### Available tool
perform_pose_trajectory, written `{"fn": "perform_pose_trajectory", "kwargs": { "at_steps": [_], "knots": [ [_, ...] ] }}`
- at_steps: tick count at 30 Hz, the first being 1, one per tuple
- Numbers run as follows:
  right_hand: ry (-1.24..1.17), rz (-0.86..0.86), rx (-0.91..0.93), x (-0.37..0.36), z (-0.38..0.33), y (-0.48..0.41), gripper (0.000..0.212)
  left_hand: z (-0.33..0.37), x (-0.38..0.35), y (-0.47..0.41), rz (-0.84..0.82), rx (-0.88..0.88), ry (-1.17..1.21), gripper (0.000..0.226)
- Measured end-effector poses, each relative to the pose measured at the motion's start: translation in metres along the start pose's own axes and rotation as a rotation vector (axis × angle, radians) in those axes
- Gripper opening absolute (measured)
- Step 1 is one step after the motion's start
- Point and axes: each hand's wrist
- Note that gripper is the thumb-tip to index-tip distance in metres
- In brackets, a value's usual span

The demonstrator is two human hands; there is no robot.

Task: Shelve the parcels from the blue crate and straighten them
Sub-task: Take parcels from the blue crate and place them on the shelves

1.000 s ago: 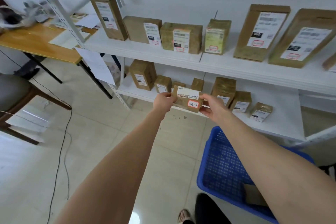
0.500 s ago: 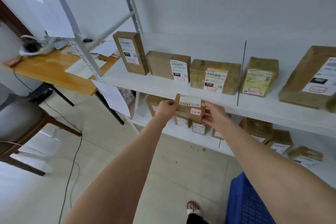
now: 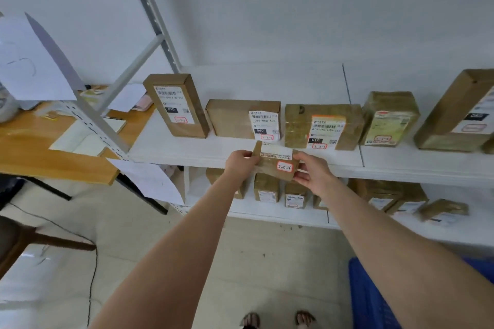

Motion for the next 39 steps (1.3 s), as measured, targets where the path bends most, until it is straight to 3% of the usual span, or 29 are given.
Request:
{"fn": "perform_pose_trajectory", "kwargs": {
  "at_steps": [15, 23, 31, 39],
  "knots": [
    [-0.174, 0.214, 0.053, 0.014, 0.019, 0.016, 0.007, 0.013, -0.010, -0.017, -0.347, -0.095, -0.060, 0.061],
    [-0.163, 0.215, 0.078, 0.043, 0.006, 0.021, 0.022, 0.031, -0.037, 0.000, -0.362, -0.111, -0.026, 0.073],
    [-0.163, 0.190, 0.130, 0.075, -0.005, 0.040, 0.013, 0.048, -0.070, 0.020, -0.307, -0.160, -0.075, 0.061],
    [-0.167, 0.196, 0.168, 0.108, -0.016, 0.053, 0.019, 0.060, -0.103, 0.030, -0.274, -0.187, -0.110, 0.055]
  ]
}}
Point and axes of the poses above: each hand's wrist, its own y-axis away from the middle knuckle, its own x-axis out of the back of the hand, z = x × y, and after that the axes turned 9 degrees about -z, right-handed
